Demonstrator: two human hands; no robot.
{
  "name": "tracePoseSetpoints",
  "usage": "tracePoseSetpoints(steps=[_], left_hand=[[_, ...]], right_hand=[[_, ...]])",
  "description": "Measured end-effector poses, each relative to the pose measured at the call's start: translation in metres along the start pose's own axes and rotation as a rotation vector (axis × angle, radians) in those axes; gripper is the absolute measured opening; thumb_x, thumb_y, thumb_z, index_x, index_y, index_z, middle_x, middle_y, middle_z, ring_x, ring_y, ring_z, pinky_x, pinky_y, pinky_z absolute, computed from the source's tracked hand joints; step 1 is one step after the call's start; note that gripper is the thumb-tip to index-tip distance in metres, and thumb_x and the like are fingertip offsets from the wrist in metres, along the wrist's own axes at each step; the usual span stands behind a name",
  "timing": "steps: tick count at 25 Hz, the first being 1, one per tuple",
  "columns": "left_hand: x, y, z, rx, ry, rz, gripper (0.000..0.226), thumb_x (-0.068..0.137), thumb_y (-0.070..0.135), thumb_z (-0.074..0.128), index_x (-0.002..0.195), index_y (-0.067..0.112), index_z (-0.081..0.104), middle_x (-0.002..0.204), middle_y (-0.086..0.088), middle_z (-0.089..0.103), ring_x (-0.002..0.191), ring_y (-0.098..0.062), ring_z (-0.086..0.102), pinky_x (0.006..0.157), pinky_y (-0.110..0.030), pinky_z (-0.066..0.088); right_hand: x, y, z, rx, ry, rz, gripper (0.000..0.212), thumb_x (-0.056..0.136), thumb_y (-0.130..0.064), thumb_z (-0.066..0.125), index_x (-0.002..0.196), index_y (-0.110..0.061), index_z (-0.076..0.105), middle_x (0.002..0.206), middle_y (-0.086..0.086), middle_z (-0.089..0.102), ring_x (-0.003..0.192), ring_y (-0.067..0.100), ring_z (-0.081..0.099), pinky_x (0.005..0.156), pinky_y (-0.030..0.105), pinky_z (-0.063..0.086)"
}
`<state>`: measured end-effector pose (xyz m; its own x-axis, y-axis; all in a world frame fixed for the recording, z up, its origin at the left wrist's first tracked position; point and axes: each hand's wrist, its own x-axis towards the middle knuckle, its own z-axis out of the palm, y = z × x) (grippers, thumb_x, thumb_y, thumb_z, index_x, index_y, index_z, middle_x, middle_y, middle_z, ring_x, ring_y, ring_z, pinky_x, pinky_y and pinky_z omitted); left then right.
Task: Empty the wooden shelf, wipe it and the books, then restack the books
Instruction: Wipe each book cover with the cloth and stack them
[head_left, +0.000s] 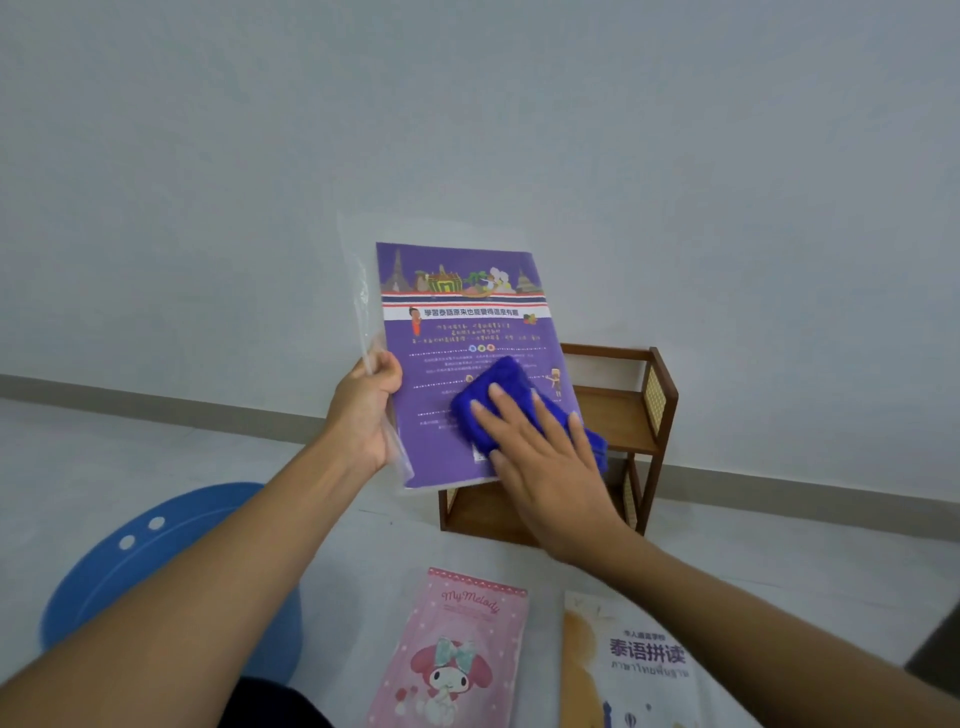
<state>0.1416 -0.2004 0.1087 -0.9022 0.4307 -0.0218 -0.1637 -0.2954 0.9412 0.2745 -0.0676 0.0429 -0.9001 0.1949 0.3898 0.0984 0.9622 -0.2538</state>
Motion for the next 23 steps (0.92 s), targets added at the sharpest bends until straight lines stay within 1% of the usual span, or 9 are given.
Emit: tracePoseSetpoints(steps=[3,5,7,10,13,16,20,22,23], left_hand=[[0.002,0.002,-0.005,0.011,-0.005,-0.011,0.017,0.095,0.036,0.053,0.107,0.026,0.057,0.092,0.002,0.072,0.076,-0.016,0.072,0.059,-0.031,0.057],[0.002,0.001,-0.004,0.004,-0.009,-0.002,0.017,0.096,0.034,0.051,0.109,0.025,0.057,0.094,0.001,0.072,0.074,-0.015,0.072,0.057,-0.029,0.057],[0.003,0.0,-0.002,-0.015,-0.015,0.02,0.02,0.098,0.03,0.048,0.114,0.022,0.057,0.103,-0.004,0.071,0.078,-0.016,0.071,0.058,-0.03,0.058],[0.001,-0.001,-0.003,-0.031,-0.028,0.025,0.025,0.099,0.029,0.046,0.119,0.017,0.056,0.108,-0.006,0.069,0.088,-0.019,0.07,0.062,-0.032,0.06],[0.001,-0.001,-0.005,-0.006,-0.042,0.022,0.03,0.097,0.032,0.048,0.123,0.018,0.055,0.112,-0.007,0.069,0.098,-0.023,0.068,0.066,-0.034,0.059],[0.002,0.001,-0.005,0.012,-0.073,0.015,0.031,0.095,0.036,0.051,0.121,0.02,0.056,0.112,-0.008,0.07,0.096,-0.024,0.07,0.07,-0.037,0.059],[-0.001,0.006,-0.002,0.005,-0.143,-0.013,0.022,0.096,0.036,0.05,0.112,0.023,0.058,0.093,-0.002,0.073,0.075,-0.016,0.073,0.055,-0.028,0.057],[-0.003,0.005,0.0,0.008,-0.179,-0.029,0.024,0.096,0.035,0.049,0.114,0.022,0.058,0.093,-0.002,0.073,0.075,-0.017,0.073,0.056,-0.029,0.057],[-0.004,0.005,0.002,0.009,-0.186,-0.028,0.025,0.096,0.034,0.049,0.115,0.021,0.058,0.095,-0.003,0.073,0.076,-0.018,0.073,0.056,-0.029,0.057]], right_hand=[[0.007,0.013,0.0,0.228,0.032,0.178,0.054,0.103,-0.039,0.027,0.145,-0.048,-0.007,0.157,-0.022,-0.008,0.146,0.011,-0.014,0.119,0.053,-0.002],[0.011,-0.006,0.003,0.319,-0.002,0.199,0.056,0.104,-0.035,0.028,0.146,-0.044,-0.008,0.155,-0.023,-0.015,0.146,0.016,-0.017,0.118,0.052,-0.007],[0.007,-0.035,0.008,0.274,-0.027,0.084,0.057,0.104,-0.033,0.027,0.147,-0.044,-0.009,0.15,-0.027,-0.022,0.143,0.016,-0.026,0.117,0.047,-0.014],[-0.004,-0.052,0.018,0.065,0.01,-0.14,0.057,0.105,-0.031,0.029,0.148,-0.044,-0.007,0.154,-0.025,-0.021,0.14,0.014,-0.034,0.113,0.042,-0.02],[-0.005,-0.033,0.016,0.03,-0.025,-0.185,0.055,0.104,-0.037,0.025,0.145,-0.05,-0.009,0.152,-0.031,-0.021,0.14,0.006,-0.032,0.112,0.038,-0.022],[0.002,-0.012,0.007,0.138,-0.012,-0.082,0.052,0.104,-0.041,0.021,0.144,-0.054,-0.009,0.151,-0.033,-0.021,0.141,0.001,-0.025,0.114,0.039,-0.019],[0.027,0.012,-0.009,0.319,0.096,0.107,0.054,0.095,-0.053,0.019,0.143,-0.052,-0.006,0.152,-0.031,-0.014,0.146,0.006,-0.012,0.118,0.05,-0.009],[0.032,0.018,-0.019,0.368,0.113,0.147,0.057,0.092,-0.055,0.019,0.143,-0.05,-0.006,0.154,-0.027,-0.013,0.147,0.008,-0.01,0.119,0.053,0.0],[0.031,0.016,-0.022,0.345,0.089,0.135,0.057,0.093,-0.053,0.021,0.142,-0.049,-0.008,0.153,-0.027,-0.014,0.146,0.01,-0.012,0.119,0.053,0.001]])
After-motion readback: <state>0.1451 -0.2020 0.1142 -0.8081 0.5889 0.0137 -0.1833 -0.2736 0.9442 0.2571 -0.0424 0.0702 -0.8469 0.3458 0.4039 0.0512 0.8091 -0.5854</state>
